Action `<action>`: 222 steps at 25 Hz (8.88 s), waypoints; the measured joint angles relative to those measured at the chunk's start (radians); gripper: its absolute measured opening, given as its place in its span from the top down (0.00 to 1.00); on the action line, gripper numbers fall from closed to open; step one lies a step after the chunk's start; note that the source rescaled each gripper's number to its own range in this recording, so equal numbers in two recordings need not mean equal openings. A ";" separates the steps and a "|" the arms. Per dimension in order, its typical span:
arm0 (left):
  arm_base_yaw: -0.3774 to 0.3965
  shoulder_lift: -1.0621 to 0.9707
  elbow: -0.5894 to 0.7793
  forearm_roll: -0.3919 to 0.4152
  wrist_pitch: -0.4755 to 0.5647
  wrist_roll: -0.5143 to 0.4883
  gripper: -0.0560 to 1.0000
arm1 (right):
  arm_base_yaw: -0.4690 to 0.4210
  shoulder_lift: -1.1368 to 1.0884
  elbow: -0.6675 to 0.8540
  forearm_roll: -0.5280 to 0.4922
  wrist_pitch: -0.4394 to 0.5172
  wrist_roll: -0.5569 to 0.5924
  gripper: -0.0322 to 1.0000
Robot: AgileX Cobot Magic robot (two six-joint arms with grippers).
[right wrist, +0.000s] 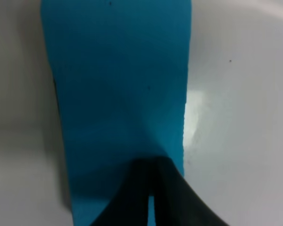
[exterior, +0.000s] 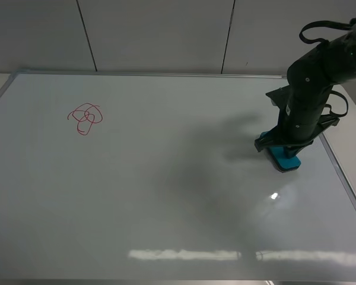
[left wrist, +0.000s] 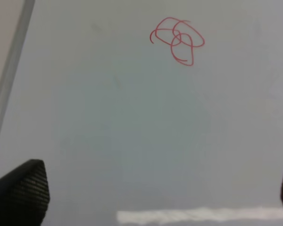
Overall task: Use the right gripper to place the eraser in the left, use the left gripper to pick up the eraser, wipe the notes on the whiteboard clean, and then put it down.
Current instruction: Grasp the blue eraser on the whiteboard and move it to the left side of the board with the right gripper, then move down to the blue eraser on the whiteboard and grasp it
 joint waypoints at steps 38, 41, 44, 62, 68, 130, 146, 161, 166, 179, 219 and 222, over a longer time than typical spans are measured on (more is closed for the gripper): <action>0.000 0.000 0.000 0.000 0.000 0.000 0.00 | 0.774 0.405 -0.617 0.564 -0.303 -0.005 0.95; 0.000 0.000 0.000 0.000 0.000 0.000 0.00 | 0.796 0.473 -0.755 0.558 -0.222 -0.007 0.95; 0.000 0.000 0.000 0.000 0.000 0.000 0.00 | 0.812 0.537 -0.882 0.546 -0.150 -0.032 0.95; 0.000 0.000 0.000 0.000 0.000 0.000 0.00 | 0.848 0.602 -1.076 0.377 0.033 -0.278 0.94; 0.000 0.000 0.000 0.000 0.000 0.000 0.00 | 0.847 0.457 -1.067 0.295 0.085 -0.281 0.94; 0.000 0.000 0.000 0.000 0.000 0.000 0.00 | -0.283 -1.703 0.184 0.123 0.125 -0.157 0.00; 0.000 0.000 0.000 0.000 0.000 0.000 0.00 | -0.344 -1.890 0.406 0.275 0.289 -0.312 0.00; 0.000 0.000 0.000 0.000 0.000 0.000 0.00 | -0.344 -1.890 0.495 0.308 0.339 -0.312 0.00; 0.000 0.000 0.000 0.000 0.000 0.000 0.00 | -0.344 -1.890 0.495 0.308 0.339 -0.312 0.00; 0.000 0.000 0.000 0.000 0.000 0.000 0.00 | -0.344 -1.890 0.495 0.308 0.339 -0.312 0.00; 0.000 0.552 -0.128 0.000 -0.199 0.048 0.00 | -0.344 -1.890 0.495 0.308 0.339 -0.312 0.00; 0.000 0.727 -0.160 0.000 -0.211 0.078 0.00 | -0.344 -1.890 0.495 0.308 0.339 -0.312 0.00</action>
